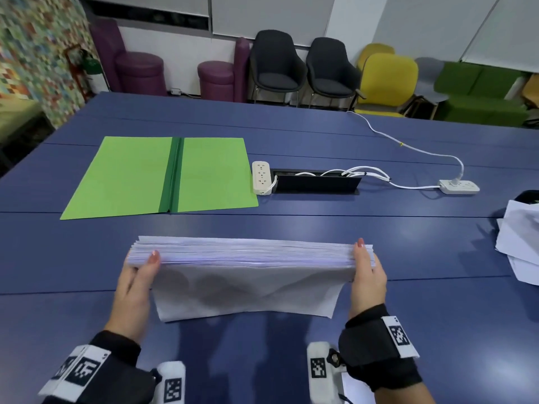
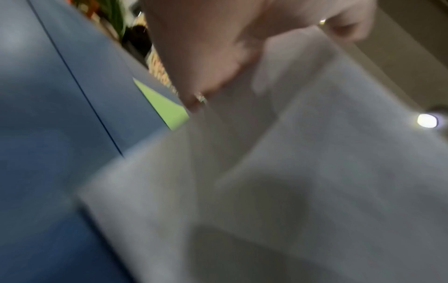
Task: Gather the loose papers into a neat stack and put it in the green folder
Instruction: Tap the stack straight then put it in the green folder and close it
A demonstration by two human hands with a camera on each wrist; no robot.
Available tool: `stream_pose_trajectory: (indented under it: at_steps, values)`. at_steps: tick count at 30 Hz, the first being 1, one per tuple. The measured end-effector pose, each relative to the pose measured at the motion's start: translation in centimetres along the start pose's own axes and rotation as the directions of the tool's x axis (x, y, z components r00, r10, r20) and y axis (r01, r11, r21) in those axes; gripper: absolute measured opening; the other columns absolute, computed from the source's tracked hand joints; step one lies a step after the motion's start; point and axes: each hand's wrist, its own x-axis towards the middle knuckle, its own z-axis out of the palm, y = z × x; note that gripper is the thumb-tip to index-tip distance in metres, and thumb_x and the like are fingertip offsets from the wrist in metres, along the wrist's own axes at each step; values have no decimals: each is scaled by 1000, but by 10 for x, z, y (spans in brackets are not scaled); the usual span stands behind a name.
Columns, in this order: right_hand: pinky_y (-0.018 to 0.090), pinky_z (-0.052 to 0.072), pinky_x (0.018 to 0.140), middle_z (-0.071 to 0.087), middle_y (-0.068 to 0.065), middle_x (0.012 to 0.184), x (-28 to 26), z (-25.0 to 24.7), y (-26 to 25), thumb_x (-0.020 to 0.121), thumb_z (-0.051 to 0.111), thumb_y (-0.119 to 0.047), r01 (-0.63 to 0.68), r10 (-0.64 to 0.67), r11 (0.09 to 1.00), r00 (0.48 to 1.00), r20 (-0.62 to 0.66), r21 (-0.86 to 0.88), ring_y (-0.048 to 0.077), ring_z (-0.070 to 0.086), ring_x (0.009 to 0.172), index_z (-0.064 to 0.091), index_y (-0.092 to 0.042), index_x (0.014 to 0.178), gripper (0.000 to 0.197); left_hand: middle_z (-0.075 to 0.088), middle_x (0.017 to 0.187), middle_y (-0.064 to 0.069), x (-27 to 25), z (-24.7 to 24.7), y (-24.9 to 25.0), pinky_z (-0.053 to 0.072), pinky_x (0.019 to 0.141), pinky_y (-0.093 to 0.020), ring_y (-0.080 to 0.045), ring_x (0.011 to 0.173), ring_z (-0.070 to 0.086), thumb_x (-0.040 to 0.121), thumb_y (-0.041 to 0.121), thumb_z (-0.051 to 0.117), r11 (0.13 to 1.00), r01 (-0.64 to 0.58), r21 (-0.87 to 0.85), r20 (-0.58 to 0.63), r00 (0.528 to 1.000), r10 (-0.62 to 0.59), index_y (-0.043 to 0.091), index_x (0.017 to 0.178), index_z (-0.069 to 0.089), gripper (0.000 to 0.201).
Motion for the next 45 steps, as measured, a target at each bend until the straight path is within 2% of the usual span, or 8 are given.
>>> stream_pose_trajectory:
  at_steps: [4, 9, 14, 22, 27, 33, 38, 45]
  values:
    - [17, 43, 85, 53, -8, 105, 4, -12, 4, 37, 64, -82, 104, -94, 994, 954, 284, -20, 10, 52, 100, 45, -33, 108, 88, 61, 124, -1, 4, -27, -6, 46, 92, -15, -19, 122, 53, 51, 38, 76, 1000, 30, 8, 333, 942, -31, 11, 127, 45, 86]
    - [17, 47, 91, 50, -12, 116, 8, -22, 5, 30, 88, -52, 133, -36, 979, 857, 513, -154, -11, 57, 99, 23, -43, 109, 103, 44, 133, 4, 9, -19, 3, 41, 97, -14, 1, 122, 46, 37, 59, 83, 998, 4, 59, 411, 911, -28, 11, 129, 21, 120]
    - [26, 49, 86, 60, 1, 99, 19, -18, 8, 72, 71, 6, 266, -163, 925, 923, 348, -272, 3, 60, 87, 40, -36, 97, 58, 58, 116, 3, 17, -12, -6, 49, 83, -10, 2, 104, 59, 52, 27, 74, 984, -47, 173, 237, 971, 5, 21, 116, 41, 72]
    - [11, 49, 62, 67, -9, 67, 17, -19, 9, 73, 68, 12, 298, -264, 943, 940, 217, -146, -4, 58, 62, 54, -19, 78, 34, 67, 64, 18, 14, -10, 3, 46, 59, -7, 4, 59, 57, 66, 0, 77, 956, -203, 210, 63, 979, 194, 16, 73, 60, 25]
    - [20, 56, 66, 75, -14, 73, 10, -22, 35, 41, 87, -47, 37, 8, 985, 965, 262, -167, 2, 68, 70, 72, -22, 76, 46, 69, 59, 24, -1, -4, -6, 46, 63, 0, 15, 65, 63, 73, -7, 70, 978, -33, 206, 210, 978, -11, 20, 76, 67, 28]
    - [32, 55, 72, 74, -13, 66, 2, -19, 31, 61, 81, -20, 10, 23, 988, 976, 215, -152, -2, 68, 65, 73, -22, 70, 12, 71, 84, 25, -2, -3, -6, 48, 68, -3, 10, 72, 66, 61, 16, 81, 991, -5, 135, 199, 980, -23, 18, 86, 67, 29]
    - [36, 48, 95, 56, 4, 123, 0, -12, 19, 36, 81, -63, 102, -86, 993, 971, 224, -59, 16, 58, 108, 44, -31, 122, 99, 68, 106, 14, -5, -1, -4, 49, 84, -12, 5, 94, 62, 42, 42, 89, 983, -132, 125, 116, 986, 118, 24, 112, 58, 78]
    - [34, 43, 93, 60, -9, 102, 6, 8, -4, 68, 52, -74, -77, 75, 993, 997, 22, 92, 16, 54, 103, 58, -36, 88, 43, 58, 102, 8, 3, 22, 17, 39, 87, -30, -10, 97, 53, 76, 63, 54, 994, -47, -100, -180, 983, 28, 33, 98, 54, 37]
